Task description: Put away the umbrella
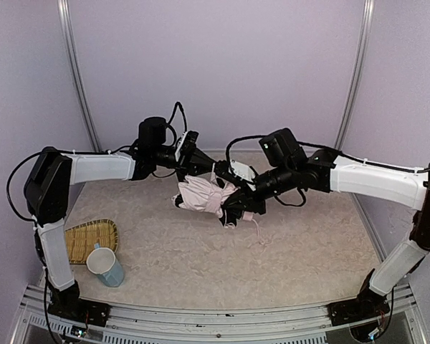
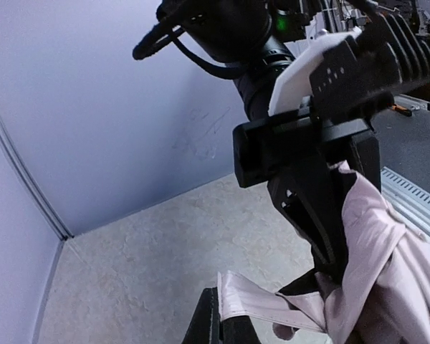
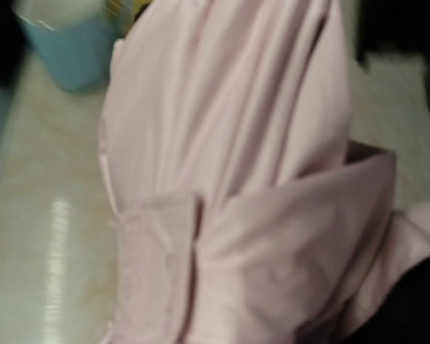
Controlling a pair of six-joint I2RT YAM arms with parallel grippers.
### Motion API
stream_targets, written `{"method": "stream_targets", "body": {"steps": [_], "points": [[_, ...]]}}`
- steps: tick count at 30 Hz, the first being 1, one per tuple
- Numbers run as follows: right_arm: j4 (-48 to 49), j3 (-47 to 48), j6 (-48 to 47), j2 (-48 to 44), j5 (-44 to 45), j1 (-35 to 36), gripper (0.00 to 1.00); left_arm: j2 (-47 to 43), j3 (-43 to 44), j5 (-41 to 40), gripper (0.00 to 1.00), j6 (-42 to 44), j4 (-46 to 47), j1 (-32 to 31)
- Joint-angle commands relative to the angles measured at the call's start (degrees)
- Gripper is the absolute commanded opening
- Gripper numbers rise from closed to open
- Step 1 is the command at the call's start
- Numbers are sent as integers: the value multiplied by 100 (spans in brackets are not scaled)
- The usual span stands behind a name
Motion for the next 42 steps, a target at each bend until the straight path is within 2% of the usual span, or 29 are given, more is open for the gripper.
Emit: {"method": "stream_targets", "body": {"steps": [1,5,8,12,16,20,21,23,26,27,30,32,35,37,39,42], "points": [[-185,-1409,671,668,-133,621,0,-251,173,-1342,0,780,-201,296],[231,-1464,985,1634,-261,647,0,-176,-134,-1890,0,1689,-1027,250],[77,-1243,1046,2303,-284,647,0,-4,-331,-2331,0,2009,-1173,224],[-298,-1010,1224,2987,-607,606,0,291,-460,-2600,0,1824,-895,218],[-510,-954,1594,3255,-771,517,0,558,-545,-3146,0,1323,-532,231],[-719,-901,1834,3472,-735,427,0,634,-826,-3647,0,750,242,267],[-750,-889,1853,3525,-678,418,0,611,-897,-3790,4,613,434,260],[-757,-889,1876,3618,-650,362,0,527,-972,-4176,19,362,708,267],[-690,-950,1820,3661,-590,307,0,245,-1018,-4929,44,126,751,273],[-684,-962,1819,3673,-562,275,0,50,-1094,-5229,49,50,721,276],[-699,-985,1862,3746,-521,133,0,-853,-1789,-5856,53,-258,831,296],[-673,-1016,1863,3777,-621,47,0,-1816,-2611,-5990,52,-425,847,259],[-725,-1010,1818,3809,-812,-53,0,-3033,-3433,-5744,43,-496,244,-19],[-834,-938,1761,3845,-953,-71,0,-3625,-3655,-5415,41,46,-800,-469],[-949,-858,1732,3895,-969,-77,0,-3980,-3821,-5284,48,582,-1912,-1072],[-987,-828,1670,3960,-1094,-77,0,-4101,-3962,-5048,63,943,-3097,-1528]]}}
